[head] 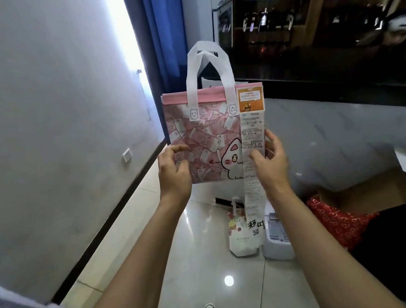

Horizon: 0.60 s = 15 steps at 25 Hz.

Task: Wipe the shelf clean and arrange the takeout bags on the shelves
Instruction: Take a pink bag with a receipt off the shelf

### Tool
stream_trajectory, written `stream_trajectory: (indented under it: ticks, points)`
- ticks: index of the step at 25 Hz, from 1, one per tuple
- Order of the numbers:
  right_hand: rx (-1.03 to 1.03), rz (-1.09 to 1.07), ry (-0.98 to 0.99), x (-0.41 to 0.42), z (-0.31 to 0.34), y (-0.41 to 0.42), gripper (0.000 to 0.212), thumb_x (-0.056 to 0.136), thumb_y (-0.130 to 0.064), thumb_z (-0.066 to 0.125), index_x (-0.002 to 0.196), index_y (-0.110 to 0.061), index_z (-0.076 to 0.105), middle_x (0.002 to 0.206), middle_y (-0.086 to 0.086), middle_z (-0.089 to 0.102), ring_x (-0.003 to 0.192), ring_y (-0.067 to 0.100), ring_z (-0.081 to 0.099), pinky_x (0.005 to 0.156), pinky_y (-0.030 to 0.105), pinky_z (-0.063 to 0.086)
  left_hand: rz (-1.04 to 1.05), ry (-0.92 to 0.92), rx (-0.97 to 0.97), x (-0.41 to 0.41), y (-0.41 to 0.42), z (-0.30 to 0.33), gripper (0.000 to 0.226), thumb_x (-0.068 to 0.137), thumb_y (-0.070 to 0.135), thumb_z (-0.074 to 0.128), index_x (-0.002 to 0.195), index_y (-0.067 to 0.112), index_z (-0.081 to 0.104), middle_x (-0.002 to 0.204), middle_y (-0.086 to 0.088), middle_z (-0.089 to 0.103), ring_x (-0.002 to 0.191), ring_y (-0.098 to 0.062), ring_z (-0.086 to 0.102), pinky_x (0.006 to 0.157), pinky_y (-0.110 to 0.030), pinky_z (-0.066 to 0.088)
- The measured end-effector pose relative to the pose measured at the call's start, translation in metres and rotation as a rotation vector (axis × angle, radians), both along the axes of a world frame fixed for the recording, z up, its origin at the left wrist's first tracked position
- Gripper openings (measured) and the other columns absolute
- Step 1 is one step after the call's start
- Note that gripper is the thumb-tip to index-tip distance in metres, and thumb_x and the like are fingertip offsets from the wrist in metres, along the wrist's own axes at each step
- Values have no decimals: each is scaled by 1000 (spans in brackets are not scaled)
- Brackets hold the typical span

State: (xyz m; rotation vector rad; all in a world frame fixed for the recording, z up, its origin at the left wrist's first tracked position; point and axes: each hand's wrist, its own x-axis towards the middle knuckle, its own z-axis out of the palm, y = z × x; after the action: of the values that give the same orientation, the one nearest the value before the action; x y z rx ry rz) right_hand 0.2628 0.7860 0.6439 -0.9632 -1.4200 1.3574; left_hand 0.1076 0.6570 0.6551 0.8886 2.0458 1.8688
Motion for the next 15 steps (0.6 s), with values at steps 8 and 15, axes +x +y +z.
stream_trajectory:
  ticks: [8,15]
  points:
    - [84,-149,22,-88,38,101,50,90,-11,64,133,-36,54,111,-13,69,97,-5,67,82,27,61,-104,58,63,-101,124,26,34,88,9,46,97,36,63,130,7,48,125,-23,52,96,-48,54]
    - [131,-275,52,-140,60,185,47,89,-14,65,131,-32,56,105,-17,67,91,-13,65,68,7,52,-221,122,79,-163,220,48,35,92,8,47,95,41,60,136,6,46,131,-23,48,105,-49,48]
